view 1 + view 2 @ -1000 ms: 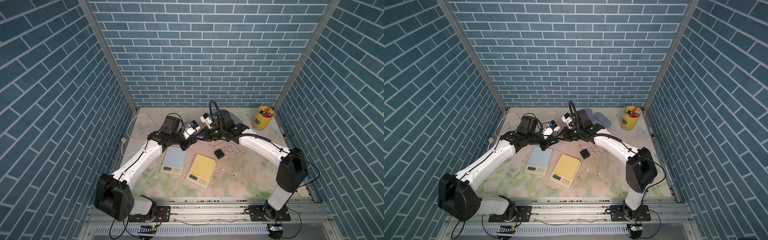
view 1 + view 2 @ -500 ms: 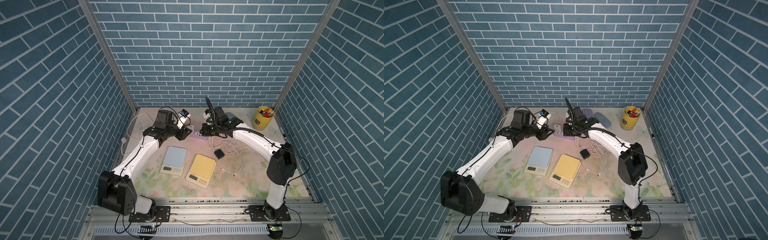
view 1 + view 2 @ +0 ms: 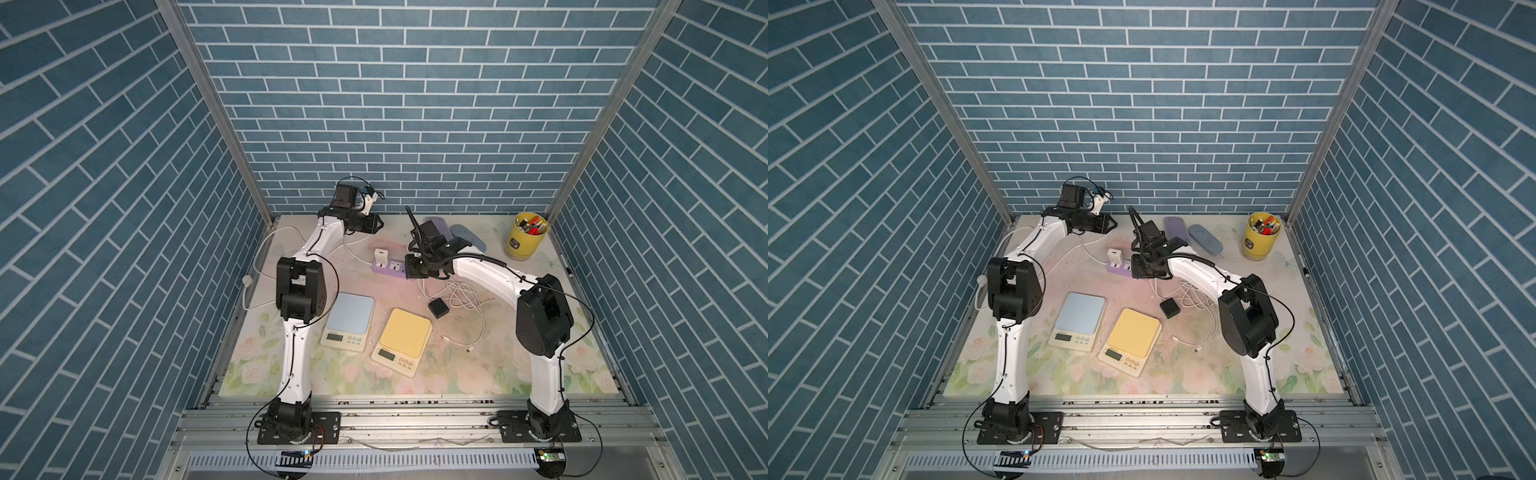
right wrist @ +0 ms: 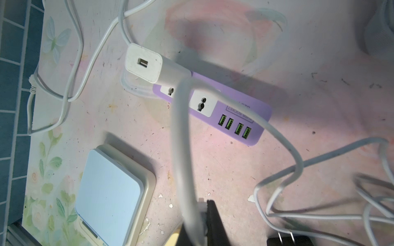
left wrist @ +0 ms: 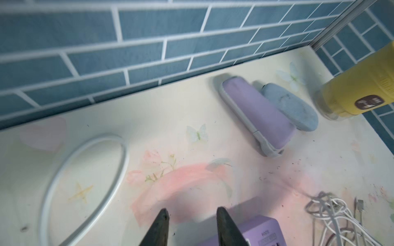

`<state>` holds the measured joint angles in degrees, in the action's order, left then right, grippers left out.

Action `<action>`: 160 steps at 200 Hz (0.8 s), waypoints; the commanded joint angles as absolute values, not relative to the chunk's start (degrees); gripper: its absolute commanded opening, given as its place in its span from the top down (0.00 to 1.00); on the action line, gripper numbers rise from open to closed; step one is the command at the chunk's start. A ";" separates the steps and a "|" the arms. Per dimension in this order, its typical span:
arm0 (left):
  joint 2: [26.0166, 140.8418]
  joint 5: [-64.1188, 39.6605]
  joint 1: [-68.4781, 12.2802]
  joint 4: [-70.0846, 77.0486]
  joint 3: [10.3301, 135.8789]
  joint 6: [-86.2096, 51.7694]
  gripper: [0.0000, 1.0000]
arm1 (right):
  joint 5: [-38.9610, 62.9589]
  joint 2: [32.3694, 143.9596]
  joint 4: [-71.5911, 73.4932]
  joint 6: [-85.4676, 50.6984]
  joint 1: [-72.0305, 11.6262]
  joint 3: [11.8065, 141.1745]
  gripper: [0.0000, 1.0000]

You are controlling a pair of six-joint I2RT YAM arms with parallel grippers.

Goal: Charge the electronic scale
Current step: Move the socket to the center of the board.

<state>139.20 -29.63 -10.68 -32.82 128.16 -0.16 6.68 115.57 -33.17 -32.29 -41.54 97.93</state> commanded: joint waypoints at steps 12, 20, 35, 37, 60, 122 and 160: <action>143.26 -33.84 -10.28 -41.48 131.38 -5.21 0.62 | 7.36 116.18 -35.13 -33.41 -40.93 97.38 1.00; 143.11 -33.82 -10.28 -41.56 130.36 -5.44 0.63 | 7.47 116.19 -35.08 -33.52 -40.58 97.40 1.00; 142.04 -33.54 -10.21 -41.97 127.54 -5.45 0.63 | 7.39 115.85 -34.78 -33.50 -40.27 97.63 1.00; 141.73 -33.50 -10.20 -41.98 127.00 -5.51 0.63 | 7.39 115.78 -34.80 -33.49 -40.26 97.64 1.00; 137.58 -33.22 -9.85 -39.44 117.94 -7.33 0.63 | 7.29 115.31 -35.02 -32.63 -39.75 98.56 1.00; 129.74 -33.52 -7.65 -33.81 104.17 -10.56 0.62 | 9.12 117.22 -37.79 -29.27 -39.65 104.59 1.00; 130.62 -34.20 -5.67 -35.74 108.95 -7.74 0.62 | 9.70 118.65 -39.58 -29.88 -39.81 106.13 1.00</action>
